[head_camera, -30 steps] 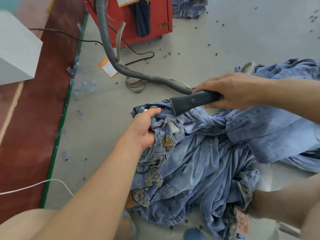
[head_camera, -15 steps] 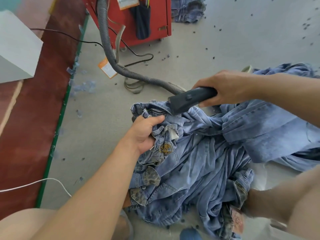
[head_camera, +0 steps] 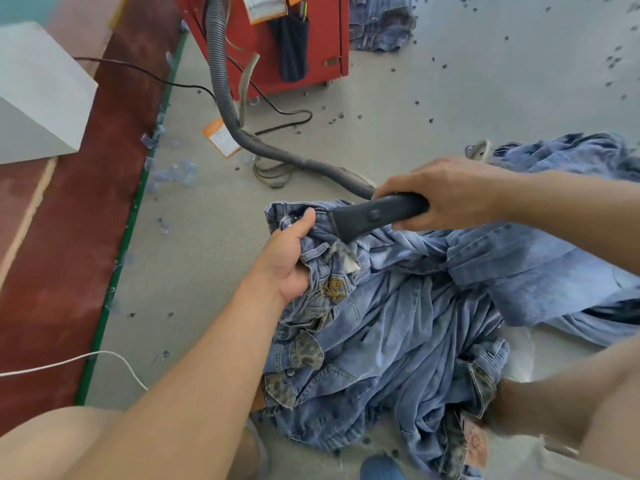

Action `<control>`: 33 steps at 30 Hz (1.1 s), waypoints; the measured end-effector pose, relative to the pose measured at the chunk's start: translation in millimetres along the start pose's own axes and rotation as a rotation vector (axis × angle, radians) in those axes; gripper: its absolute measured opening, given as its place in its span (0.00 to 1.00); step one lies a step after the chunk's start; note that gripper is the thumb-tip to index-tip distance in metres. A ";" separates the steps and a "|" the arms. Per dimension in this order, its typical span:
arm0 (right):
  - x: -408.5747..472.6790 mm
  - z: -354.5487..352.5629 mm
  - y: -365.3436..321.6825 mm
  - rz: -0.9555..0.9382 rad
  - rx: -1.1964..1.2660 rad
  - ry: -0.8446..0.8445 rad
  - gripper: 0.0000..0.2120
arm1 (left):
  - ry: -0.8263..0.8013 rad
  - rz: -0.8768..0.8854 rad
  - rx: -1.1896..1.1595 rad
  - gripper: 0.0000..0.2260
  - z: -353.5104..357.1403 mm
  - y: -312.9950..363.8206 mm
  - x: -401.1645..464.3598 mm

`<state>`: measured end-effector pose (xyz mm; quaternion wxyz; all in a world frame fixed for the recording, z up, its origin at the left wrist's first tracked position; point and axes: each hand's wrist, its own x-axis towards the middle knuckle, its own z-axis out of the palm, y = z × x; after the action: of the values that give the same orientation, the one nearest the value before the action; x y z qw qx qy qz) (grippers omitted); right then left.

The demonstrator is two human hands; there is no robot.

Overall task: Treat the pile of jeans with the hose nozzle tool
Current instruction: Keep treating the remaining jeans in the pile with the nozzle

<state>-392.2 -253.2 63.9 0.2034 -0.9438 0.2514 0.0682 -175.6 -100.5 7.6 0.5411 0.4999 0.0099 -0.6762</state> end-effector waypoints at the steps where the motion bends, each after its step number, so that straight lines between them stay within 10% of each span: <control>1: 3.3 2.1 -4.0 -0.002 -0.026 0.025 0.18 | 0.014 0.008 -0.004 0.18 -1.1 -0.3 1.0; 13: 2.3 -7.4 -3.2 0.053 0.065 -0.025 0.15 | 0.092 0.022 0.049 0.14 2.7 -1.4 -3.0; 21: 19.4 -47.9 -24.9 0.128 0.267 0.292 0.09 | 0.065 0.003 0.123 0.13 -7.7 8.6 -15.8; 33: -16.0 -12.4 -60.0 0.061 0.068 0.030 0.15 | -0.060 0.039 0.176 0.20 -41.4 10.0 -61.6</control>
<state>-375.6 -203.8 99.8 0.2294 -0.9292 0.2853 0.0515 -145.9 -37.3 34.5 0.5080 0.5253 -0.0756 -0.6785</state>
